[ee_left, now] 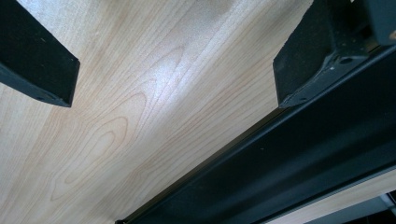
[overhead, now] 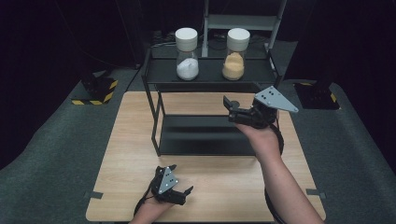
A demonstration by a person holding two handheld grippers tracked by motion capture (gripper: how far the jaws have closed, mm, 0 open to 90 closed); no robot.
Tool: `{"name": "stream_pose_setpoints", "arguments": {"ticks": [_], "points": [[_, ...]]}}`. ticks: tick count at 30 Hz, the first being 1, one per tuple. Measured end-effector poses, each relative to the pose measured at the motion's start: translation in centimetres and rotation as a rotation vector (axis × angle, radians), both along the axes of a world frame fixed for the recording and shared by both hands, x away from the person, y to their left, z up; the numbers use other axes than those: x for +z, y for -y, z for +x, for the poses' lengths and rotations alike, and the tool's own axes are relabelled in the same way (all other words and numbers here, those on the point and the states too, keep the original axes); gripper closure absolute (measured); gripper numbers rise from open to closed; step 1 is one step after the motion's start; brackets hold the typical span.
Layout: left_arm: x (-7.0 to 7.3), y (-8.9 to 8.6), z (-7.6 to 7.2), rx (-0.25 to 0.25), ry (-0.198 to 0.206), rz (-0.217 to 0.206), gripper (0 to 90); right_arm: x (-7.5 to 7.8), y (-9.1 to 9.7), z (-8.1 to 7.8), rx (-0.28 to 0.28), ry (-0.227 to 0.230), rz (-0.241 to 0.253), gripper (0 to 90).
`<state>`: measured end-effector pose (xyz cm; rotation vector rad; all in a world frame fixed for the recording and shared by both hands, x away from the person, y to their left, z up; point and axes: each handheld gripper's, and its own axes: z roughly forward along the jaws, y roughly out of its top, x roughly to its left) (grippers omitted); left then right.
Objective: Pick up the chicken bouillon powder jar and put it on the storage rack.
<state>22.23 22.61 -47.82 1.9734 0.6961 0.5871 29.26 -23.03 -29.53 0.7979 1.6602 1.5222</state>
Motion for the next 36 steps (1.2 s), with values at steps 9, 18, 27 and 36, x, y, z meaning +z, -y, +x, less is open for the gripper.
{"name": "stream_pose_setpoints", "arguments": {"ticks": [9, 18, 27, 36], "points": [[0.1, 0.1, 0.0, 0.002, -0.003, 0.003, 0.7, -2.2, 0.8, -1.0, 0.005, -0.023, -0.032, 0.0], [0.1, 0.1, 0.0, 0.000, -0.002, 0.006, 0.7, -4.6, 1.4, -2.1, 0.013, -0.049, -0.061, 0.0], [0.1, 0.1, 0.0, 0.001, -0.003, 0.005, 0.6, -7.3, 1.6, -3.0, 0.006, -0.084, -0.104, 0.0], [0.1, 0.1, 0.0, 0.002, -0.003, 0.004, 0.7, -10.7, 2.4, -3.8, -0.005, -0.145, -0.132, 0.0]]}}
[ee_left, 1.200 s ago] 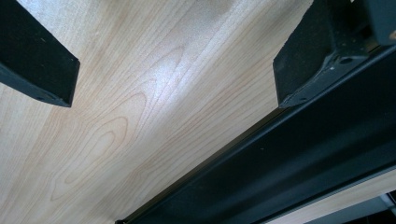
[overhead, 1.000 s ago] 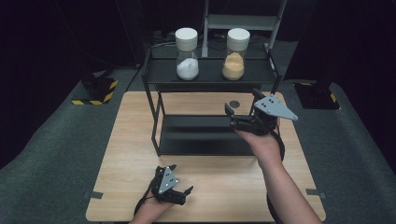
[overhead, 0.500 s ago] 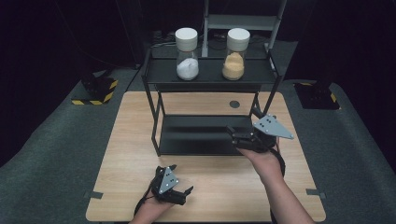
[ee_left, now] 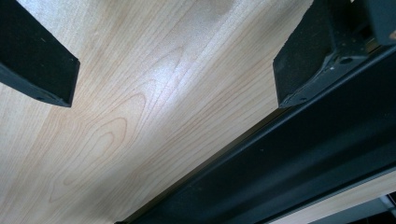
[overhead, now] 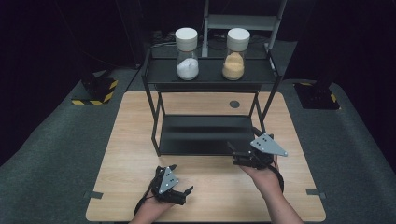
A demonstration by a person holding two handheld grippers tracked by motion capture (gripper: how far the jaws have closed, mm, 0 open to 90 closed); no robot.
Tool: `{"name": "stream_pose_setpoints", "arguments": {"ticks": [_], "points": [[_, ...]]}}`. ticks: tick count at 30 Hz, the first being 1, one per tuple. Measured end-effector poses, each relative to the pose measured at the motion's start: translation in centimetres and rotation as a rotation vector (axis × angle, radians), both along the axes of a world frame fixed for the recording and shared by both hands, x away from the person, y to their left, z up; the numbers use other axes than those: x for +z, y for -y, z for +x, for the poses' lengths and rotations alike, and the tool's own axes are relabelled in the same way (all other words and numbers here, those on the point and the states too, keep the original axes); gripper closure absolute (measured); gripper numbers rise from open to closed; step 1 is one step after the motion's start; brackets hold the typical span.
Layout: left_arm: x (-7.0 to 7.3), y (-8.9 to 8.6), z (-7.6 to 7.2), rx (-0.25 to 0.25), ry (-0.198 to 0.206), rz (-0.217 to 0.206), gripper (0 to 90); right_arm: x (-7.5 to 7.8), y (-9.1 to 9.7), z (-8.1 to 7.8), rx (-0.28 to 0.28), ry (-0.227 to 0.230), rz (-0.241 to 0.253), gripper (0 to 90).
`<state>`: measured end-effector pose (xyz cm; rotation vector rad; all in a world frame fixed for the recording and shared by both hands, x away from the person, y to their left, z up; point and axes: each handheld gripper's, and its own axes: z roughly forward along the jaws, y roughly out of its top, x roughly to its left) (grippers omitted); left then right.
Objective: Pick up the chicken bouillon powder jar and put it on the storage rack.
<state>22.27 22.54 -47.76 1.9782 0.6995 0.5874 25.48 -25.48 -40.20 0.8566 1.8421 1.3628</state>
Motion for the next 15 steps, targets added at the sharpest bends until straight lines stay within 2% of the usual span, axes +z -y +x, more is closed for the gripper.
{"name": "stream_pose_setpoints", "arguments": {"ticks": [8, 15], "points": [[0.0, 0.0, 0.0, 0.002, 0.000, 0.002, 0.6, -2.9, 0.9, -0.7, -0.023, -0.060, -0.023, 0.0], [0.0, 0.1, 0.0, 0.000, 0.003, 0.004, 0.7, -5.1, 1.2, -1.3, -0.040, -0.107, -0.071, 0.0]]}}
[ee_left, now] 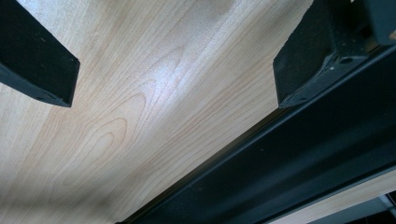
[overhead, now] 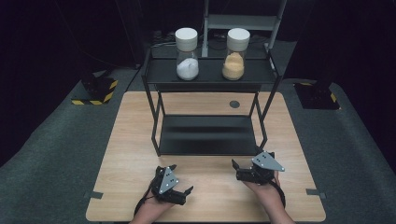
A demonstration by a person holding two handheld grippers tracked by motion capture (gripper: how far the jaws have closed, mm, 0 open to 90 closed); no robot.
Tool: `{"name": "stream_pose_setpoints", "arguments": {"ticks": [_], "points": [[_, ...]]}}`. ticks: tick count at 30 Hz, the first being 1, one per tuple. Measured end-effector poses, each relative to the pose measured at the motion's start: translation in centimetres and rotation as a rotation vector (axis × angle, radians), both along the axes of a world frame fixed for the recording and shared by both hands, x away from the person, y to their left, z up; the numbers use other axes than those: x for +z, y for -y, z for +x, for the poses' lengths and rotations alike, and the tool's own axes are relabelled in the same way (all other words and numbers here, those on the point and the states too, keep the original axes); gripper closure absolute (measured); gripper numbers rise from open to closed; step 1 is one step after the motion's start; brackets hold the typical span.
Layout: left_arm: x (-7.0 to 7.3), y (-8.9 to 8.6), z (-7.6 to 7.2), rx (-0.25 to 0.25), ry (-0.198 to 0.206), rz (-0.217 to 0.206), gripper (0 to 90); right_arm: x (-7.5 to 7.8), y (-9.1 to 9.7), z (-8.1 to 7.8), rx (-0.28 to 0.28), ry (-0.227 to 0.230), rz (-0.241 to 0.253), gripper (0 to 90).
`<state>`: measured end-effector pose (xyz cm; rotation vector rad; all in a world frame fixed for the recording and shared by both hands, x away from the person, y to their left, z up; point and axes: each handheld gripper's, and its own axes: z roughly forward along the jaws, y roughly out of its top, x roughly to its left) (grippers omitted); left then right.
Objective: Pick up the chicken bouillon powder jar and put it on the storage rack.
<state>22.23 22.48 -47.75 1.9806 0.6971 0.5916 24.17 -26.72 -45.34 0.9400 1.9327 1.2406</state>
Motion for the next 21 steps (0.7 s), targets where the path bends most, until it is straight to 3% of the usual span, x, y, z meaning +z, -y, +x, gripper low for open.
{"name": "stream_pose_setpoints", "arguments": {"ticks": [11, 21], "points": [[0.0, 0.1, 0.0, -0.002, 0.003, 0.007, 0.7, -2.3, 0.6, -0.7, -0.028, -0.082, -0.061, 0.0], [0.0, 0.3, -0.1, 0.004, 0.004, 0.012, 0.7, -2.4, -0.4, -1.7, -0.033, -0.034, -0.169, 0.0]]}}
